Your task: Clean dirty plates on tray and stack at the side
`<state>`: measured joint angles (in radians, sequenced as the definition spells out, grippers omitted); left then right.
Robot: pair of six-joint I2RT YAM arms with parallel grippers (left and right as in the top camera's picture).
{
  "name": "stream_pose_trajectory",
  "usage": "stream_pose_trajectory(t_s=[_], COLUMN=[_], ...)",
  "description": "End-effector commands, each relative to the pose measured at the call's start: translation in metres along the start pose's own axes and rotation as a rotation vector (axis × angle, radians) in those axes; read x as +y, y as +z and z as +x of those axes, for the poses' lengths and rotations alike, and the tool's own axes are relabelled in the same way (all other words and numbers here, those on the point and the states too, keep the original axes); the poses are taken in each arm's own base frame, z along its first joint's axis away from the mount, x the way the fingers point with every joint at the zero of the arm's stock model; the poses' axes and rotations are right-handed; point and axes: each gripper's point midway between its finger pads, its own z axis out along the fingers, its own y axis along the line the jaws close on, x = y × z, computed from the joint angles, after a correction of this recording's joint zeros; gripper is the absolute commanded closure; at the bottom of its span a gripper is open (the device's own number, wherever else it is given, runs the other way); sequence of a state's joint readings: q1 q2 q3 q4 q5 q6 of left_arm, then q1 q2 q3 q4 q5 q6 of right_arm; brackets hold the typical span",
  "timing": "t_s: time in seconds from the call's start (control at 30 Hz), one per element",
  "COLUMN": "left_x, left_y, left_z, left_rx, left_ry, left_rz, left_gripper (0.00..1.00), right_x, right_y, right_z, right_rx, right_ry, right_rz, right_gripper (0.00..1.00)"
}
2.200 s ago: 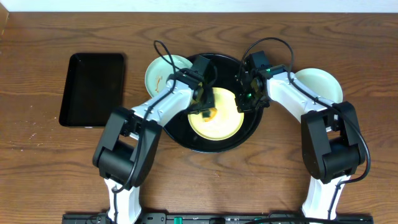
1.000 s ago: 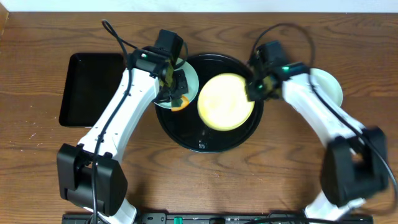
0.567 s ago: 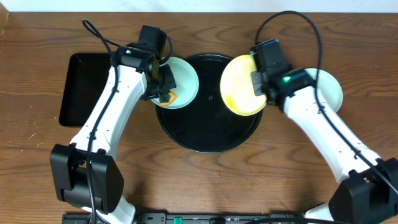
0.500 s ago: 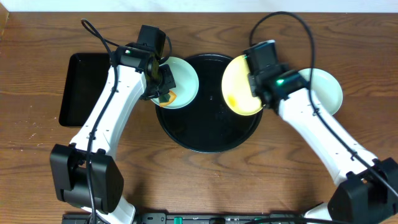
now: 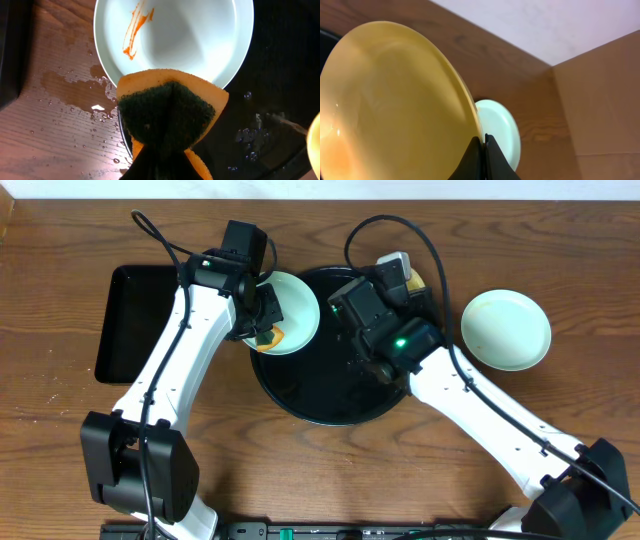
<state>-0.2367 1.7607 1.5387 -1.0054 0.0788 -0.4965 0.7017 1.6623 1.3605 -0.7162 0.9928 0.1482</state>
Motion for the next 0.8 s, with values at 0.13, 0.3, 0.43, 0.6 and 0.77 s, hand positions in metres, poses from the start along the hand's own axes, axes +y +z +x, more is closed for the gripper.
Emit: stream_pose_trajectory(t_s=[0.13,0.3,0.43,0.6,0.77], left_x=[0.002,0.002,0.002,0.001,0.002], left_y=[-0.001,-0.001,-0.001,-0.001,-0.001], left_z=[-0.003,-0.003,-0.003,-0.003,-0.003], left_rx=[-0.010,-0.010,-0.010,-0.011,-0.010], left_ry=[0.007,0.007,0.007,0.007,0.007], left_rz=[-0.008,-0.008,-0.008,-0.008,-0.008], left_gripper=[0.92,0.92,0.92,0.92,0.92], right_x=[-0.025,-0.023,-0.023,-0.013,0.021], right_y=[-0.011,-0.010,-0.010,-0.007,0.005], right_z=[-0.010,-0.010,-0.010,-0.008,0.003], right_rx=[-0.049,-0.047,-0.047,-0.032,0.043], right_ry=[0.018,0.018,0.018,0.020,0.040], right_rz=[0.153,0.142,0.141,0.074,-0.178], right_gripper=[0.99,0.99,0.99,0.99,0.99])
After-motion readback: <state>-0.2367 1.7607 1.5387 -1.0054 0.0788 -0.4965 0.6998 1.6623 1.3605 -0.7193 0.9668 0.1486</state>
